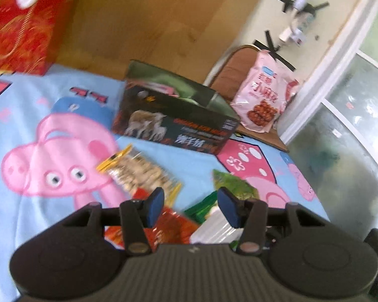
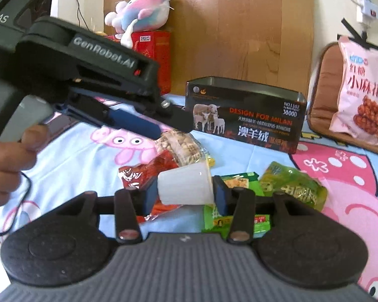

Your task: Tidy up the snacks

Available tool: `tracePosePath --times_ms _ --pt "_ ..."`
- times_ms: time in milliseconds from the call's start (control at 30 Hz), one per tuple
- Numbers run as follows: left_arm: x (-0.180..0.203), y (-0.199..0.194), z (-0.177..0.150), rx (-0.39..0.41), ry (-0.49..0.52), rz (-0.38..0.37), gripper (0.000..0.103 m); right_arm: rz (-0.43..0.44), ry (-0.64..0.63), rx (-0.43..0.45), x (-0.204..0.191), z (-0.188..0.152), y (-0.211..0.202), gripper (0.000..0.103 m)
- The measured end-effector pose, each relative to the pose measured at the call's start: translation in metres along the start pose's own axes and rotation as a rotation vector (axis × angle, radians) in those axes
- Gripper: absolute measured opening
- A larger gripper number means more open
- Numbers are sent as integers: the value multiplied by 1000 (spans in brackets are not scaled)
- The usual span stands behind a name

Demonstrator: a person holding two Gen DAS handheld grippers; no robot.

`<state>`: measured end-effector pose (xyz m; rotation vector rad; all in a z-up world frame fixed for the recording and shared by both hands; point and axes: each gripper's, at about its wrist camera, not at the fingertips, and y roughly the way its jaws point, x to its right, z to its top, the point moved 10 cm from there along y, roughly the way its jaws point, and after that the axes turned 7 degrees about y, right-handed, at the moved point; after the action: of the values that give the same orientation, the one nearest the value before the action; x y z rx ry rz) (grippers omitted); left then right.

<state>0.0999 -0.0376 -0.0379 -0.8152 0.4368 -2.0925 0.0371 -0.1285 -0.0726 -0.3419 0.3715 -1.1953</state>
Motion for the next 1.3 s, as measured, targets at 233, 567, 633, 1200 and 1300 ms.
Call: tracePosePath --times_ms 233,567,633,1200,1300 --pt "-24 -20 -11 14 -53 41 48 121 17 -59 -20 -12 14 55" --pt "8 -7 -31 -64 31 -32 48 138 11 -34 -11 -14 -8 68" --pt "15 -7 -38 -75 72 -23 48 140 -5 -39 -12 -20 -10 70" --pt "25 -8 -61 -127 88 -26 47 173 -50 -98 -19 -38 -5 67" --pt "29 -12 -60 -123 79 -55 49 175 -53 -95 -19 -37 -4 62"
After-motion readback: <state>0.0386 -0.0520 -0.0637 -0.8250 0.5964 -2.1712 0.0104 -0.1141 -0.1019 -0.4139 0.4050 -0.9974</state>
